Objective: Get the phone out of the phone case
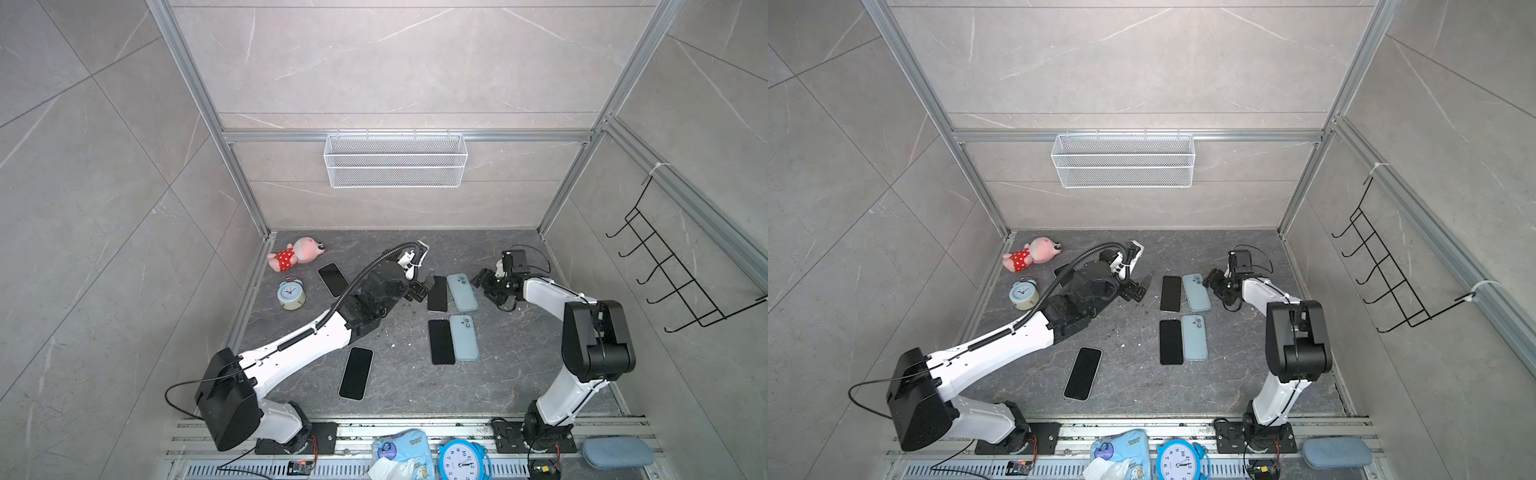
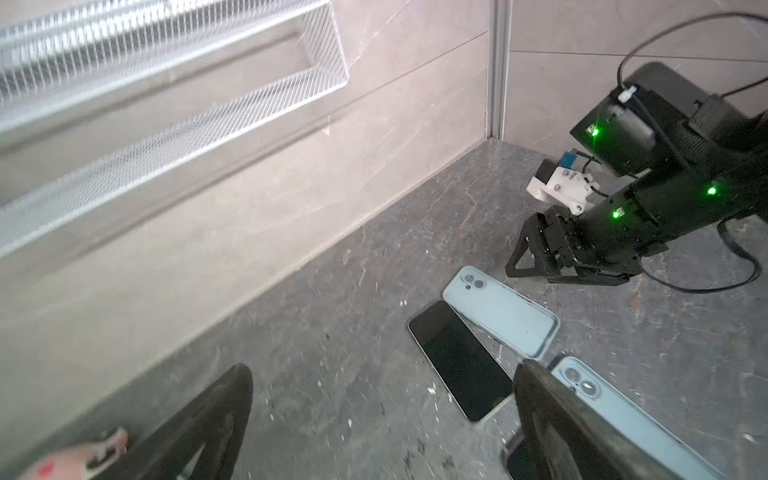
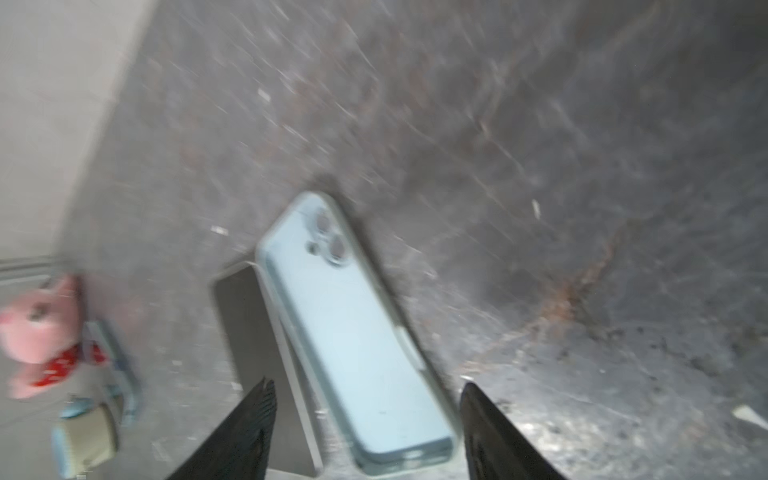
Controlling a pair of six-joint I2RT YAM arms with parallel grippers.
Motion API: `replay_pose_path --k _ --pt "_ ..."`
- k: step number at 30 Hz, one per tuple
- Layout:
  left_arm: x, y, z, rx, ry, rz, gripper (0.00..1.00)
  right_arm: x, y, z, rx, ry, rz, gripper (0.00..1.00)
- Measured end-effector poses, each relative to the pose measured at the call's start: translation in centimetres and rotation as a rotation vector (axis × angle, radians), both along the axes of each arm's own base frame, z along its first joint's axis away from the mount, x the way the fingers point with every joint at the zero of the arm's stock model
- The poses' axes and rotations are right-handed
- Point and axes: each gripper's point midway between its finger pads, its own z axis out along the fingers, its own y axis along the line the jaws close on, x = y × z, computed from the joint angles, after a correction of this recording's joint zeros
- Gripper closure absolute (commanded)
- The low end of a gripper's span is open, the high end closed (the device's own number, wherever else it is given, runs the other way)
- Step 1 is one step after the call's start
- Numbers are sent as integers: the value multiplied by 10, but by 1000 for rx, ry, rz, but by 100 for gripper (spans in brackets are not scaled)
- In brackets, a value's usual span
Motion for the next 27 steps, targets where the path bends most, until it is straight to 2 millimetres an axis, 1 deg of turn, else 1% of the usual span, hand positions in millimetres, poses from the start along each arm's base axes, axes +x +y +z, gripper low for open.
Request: replay_pose_path --k 3,6,9,11,14,16,18,23,25,27 --pt "-15 29 -23 -14 144 88 0 -6 2 -16 -17 42 29 26" --pt "-33 60 -48 -14 249 182 0 -8 9 -20 -13 48 57 25" --pt "-49 90 -69 -11 320 275 0 -9 22 -20 -5 41 96 25" --pt "-57 108 -78 -14 351 335 0 -10 32 -20 2 39 123 26" --pt "-68 129 -87 -29 385 407 1 -13 47 -19 10 35 159 26" --pt "-73 139 -92 -33 403 445 0 -15 54 -19 12 36 177 26" --pt "-78 148 -100 -34 426 483 0 -17 57 -19 13 37 185 25" --pt "-90 163 -122 0 493 546 1 -15 51 -17 -23 27 172 19" --pt "-96 166 -130 16 530 559 1 -16 45 -11 -57 17 160 15" --pt "-104 166 -139 34 565 567 0 -18 37 6 -103 -13 147 13"
